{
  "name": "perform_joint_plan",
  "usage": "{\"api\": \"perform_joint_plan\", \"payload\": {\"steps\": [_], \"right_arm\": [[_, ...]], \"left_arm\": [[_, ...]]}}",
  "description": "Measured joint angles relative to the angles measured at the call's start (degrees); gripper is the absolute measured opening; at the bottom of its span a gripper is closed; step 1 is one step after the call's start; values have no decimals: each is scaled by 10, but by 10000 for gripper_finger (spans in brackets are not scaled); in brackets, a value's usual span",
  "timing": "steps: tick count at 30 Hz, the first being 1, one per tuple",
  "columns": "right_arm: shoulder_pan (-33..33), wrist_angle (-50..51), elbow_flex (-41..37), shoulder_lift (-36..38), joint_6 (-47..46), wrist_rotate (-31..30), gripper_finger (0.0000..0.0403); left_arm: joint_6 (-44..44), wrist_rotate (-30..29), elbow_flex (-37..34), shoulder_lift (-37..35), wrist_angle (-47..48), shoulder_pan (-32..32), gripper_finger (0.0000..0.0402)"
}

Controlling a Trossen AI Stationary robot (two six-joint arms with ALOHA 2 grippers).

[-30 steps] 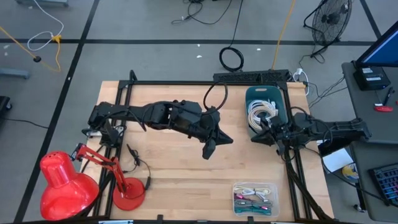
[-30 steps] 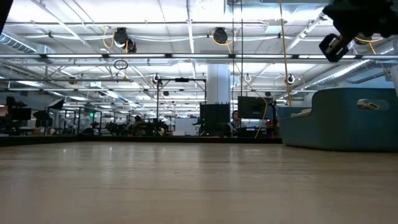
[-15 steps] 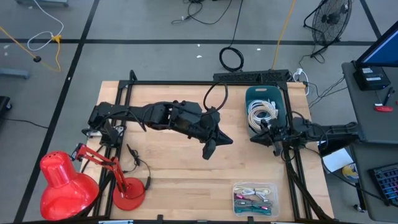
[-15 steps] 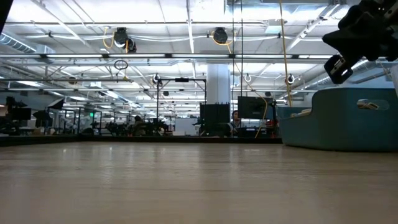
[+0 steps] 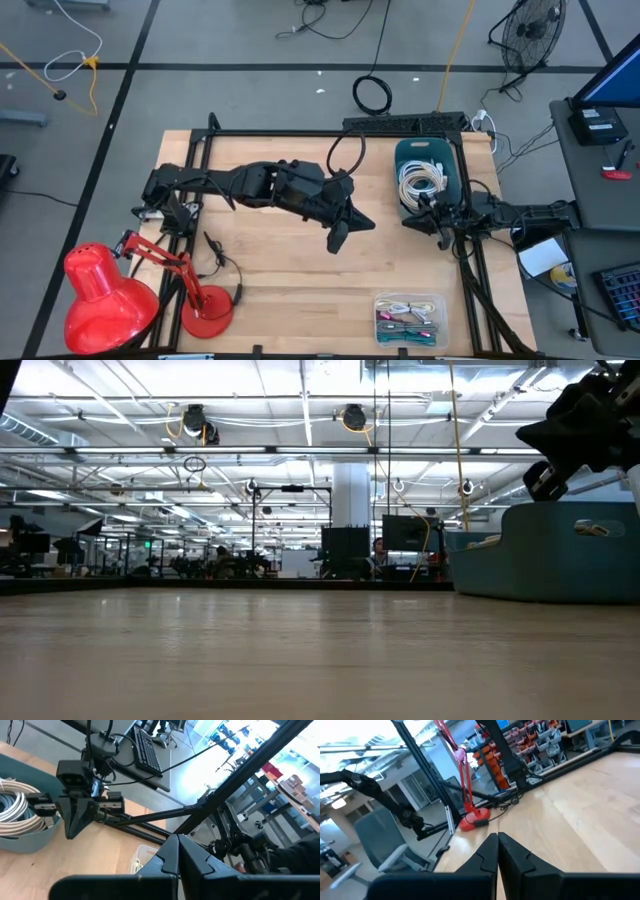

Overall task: Pick & Place USB Port
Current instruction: Return to Home Position

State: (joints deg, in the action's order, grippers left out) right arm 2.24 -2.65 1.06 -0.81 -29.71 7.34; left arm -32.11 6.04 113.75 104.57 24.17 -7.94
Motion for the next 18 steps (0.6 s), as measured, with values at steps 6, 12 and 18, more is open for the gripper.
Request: {"api": "perform_joint_plan", "payload": {"steps": [6, 12, 18], "right_arm": [[0, 2, -1, 4, 4, 2, 0], [0, 3, -2, 3, 1, 3, 0], [0, 4, -2, 1, 23, -2, 0]], "left_arm": [[-1, 0, 0, 0, -3, 0, 2], [-1, 0, 0, 0, -4, 0, 3], [0, 0, 0, 0, -4, 0, 6]]}}
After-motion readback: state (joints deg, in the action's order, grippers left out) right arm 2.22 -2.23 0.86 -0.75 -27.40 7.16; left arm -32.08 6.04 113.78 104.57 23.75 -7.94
